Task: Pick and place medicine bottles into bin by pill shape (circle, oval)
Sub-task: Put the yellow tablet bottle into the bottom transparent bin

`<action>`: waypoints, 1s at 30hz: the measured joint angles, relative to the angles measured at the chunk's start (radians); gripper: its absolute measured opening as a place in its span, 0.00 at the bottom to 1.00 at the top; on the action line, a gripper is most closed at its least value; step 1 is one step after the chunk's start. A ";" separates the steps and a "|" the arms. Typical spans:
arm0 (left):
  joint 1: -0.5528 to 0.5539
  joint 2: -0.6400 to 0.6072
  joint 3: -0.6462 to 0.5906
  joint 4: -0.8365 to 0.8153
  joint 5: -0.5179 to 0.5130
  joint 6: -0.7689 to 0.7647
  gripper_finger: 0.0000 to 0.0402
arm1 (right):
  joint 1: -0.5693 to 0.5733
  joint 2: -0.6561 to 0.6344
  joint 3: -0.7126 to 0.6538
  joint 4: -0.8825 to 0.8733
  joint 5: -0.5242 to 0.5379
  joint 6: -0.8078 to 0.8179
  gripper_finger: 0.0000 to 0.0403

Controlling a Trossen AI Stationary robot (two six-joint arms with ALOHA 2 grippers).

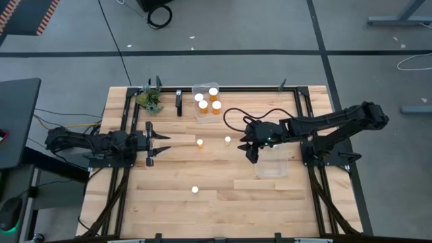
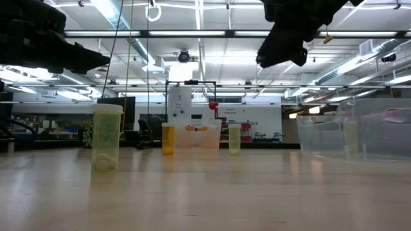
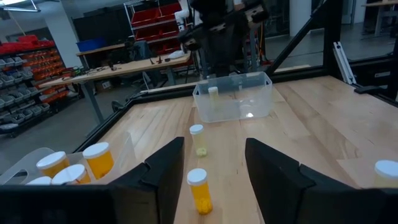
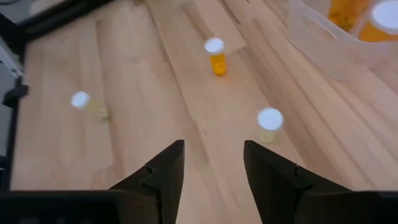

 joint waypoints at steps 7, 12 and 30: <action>0.000 0.000 0.000 0.000 0.000 0.000 0.44 | 0.031 0.000 0.000 0.041 0.021 -0.001 0.43; 0.000 0.000 0.000 0.000 0.000 0.000 0.45 | 0.038 0.001 0.000 0.066 0.031 0.004 0.43; 0.000 0.000 0.000 0.005 0.000 0.000 0.44 | 0.058 0.400 0.418 -0.132 0.011 -0.198 0.43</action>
